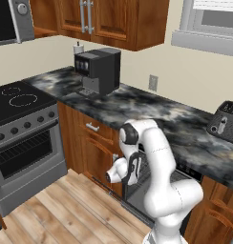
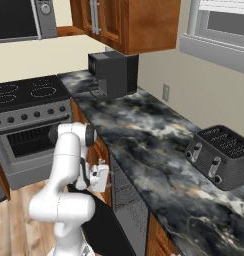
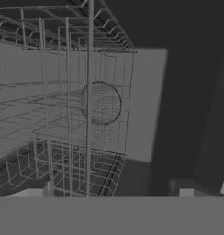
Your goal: Open the dishwasher door and pull out the top rack.
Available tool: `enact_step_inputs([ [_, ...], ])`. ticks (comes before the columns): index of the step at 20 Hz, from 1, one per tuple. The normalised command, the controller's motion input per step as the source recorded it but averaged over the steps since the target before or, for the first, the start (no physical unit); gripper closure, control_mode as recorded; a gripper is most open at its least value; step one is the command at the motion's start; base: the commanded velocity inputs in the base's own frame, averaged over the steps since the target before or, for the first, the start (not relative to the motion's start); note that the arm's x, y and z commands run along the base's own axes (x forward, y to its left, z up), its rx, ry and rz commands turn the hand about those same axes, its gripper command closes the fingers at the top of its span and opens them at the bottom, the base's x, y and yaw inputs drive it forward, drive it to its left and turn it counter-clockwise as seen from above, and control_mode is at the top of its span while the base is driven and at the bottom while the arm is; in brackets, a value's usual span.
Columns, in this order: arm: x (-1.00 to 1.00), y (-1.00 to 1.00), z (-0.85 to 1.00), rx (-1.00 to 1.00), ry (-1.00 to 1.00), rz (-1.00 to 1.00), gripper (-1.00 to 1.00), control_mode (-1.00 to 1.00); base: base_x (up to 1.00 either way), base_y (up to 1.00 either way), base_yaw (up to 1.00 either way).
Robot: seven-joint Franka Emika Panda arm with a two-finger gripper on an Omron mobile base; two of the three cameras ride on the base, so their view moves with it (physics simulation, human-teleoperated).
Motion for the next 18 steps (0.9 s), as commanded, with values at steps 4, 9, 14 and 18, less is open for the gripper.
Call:
enact_step_inputs([
  [4, 0.31, -0.21, -0.11, -0.02, 0.0, 0.0, -1.0, -1.0, 0.0, 0.0, 0.0],
  [9, 0.38, -0.2, -0.18, 0.0, 0.0, 0.01, -1.0, -1.0, 0.0, 0.0, 0.0],
  [14, 0.33, -0.15, -0.31, 0.0, 0.0, 0.0, -1.0, -1.0, 0.0, 0.0, 0.0],
  [18, 0.28, -0.13, -0.37, 0.0, 0.0, 0.01, -1.0, -1.0, 0.0, 0.0, 0.0],
])
